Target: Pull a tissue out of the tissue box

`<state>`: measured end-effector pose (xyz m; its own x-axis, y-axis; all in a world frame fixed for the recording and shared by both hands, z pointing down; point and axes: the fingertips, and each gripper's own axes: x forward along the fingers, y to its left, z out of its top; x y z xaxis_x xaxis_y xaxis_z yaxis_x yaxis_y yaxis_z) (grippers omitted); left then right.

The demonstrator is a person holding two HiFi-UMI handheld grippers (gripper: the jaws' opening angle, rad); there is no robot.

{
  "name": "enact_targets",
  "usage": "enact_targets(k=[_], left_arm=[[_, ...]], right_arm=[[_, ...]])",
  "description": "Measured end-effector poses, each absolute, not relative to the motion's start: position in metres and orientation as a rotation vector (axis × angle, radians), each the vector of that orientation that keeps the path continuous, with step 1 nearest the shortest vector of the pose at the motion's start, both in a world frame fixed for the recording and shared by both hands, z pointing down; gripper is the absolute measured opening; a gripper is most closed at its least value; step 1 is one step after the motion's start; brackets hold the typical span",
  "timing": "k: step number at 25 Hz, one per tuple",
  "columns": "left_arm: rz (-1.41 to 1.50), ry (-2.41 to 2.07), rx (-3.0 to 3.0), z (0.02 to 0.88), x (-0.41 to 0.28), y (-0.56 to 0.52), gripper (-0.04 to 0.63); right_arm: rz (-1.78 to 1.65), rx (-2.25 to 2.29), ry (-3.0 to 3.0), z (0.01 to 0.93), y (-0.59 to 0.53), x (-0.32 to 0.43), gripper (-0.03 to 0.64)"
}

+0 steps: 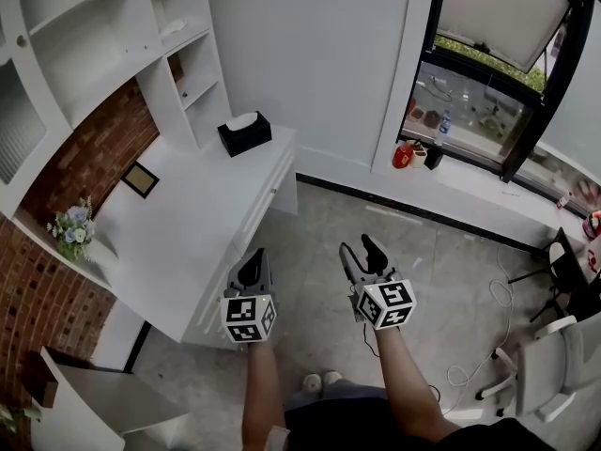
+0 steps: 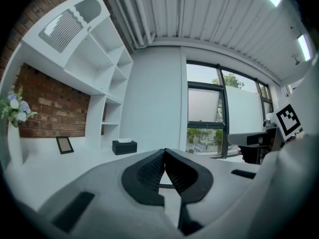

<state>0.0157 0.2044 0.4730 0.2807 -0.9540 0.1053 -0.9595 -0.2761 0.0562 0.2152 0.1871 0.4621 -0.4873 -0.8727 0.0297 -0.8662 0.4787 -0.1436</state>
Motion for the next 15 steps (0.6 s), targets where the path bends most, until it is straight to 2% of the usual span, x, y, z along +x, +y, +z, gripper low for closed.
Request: enact_targets(k=[6, 15], left_arm=[[0.073, -1.825, 2.449, 0.47, 0.002, 0.205, 0.006], [0.063, -1.864, 2.452, 0.458, -0.016, 0.192, 0.006]], right_arm=[[-0.204, -1.557, 2.644, 0.462, 0.189, 0.207, 0.23], [-0.183, -1.55, 2.595, 0.448, 0.177, 0.207, 0.235]])
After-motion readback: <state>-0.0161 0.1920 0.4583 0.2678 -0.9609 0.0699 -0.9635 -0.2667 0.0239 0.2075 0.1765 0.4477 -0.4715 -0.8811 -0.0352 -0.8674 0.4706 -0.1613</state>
